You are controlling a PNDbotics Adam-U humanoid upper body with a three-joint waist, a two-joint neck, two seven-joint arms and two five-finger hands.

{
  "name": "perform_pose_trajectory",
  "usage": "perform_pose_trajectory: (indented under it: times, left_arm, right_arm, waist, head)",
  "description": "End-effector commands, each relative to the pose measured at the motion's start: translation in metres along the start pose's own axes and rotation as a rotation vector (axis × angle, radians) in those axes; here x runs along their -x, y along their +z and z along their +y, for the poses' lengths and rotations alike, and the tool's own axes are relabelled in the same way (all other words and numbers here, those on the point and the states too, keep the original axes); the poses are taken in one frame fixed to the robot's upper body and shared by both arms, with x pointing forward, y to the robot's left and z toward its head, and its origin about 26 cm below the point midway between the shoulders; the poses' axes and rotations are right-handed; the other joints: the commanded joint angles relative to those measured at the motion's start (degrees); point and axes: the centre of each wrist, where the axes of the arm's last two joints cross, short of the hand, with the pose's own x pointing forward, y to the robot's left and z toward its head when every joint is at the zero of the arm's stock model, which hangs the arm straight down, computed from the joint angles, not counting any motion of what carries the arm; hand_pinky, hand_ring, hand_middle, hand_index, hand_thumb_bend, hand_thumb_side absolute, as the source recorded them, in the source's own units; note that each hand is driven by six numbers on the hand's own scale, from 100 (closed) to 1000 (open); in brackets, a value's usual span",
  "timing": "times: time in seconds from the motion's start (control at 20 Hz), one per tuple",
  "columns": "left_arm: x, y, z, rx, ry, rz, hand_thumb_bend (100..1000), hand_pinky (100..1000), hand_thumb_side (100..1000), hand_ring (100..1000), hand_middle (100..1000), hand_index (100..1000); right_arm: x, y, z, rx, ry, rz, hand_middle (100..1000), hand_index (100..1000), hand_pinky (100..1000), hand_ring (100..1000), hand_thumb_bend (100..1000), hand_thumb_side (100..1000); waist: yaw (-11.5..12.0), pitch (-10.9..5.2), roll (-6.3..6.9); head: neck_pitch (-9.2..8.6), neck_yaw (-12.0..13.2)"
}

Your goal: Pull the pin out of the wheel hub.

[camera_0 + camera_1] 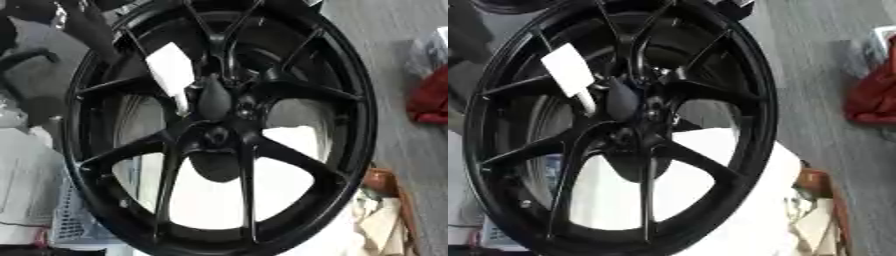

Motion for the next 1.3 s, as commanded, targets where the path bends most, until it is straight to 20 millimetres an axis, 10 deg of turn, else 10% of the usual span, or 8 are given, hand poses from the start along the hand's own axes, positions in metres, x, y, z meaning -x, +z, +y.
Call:
perform_pose_trajectory:
  times: [0.05,1.3]
  left_arm:
    - [-0.004,-0.004,0.009,0.018,-0.042,0.002,214,857,194,815,733,849]
    - [0.032,-0.030,0.021,0.051,-0.041,-0.001,222,872,255,837,766,855]
  right_arm:
    - [-0.003,-0.003,0.001,0.011,-0.018,-0.018,816,781,476,827,100,593]
    - [-0.007,-0.003,0.014,0.011,-0.051,-0.013,817,782,473,827,100,599]
  waist:
    - [-0.1,-0.77,-0.03]
    - [-1.6,1.80,0.93]
  head:
    - [-0.53,0.3]
    - [-2.53,1.9]
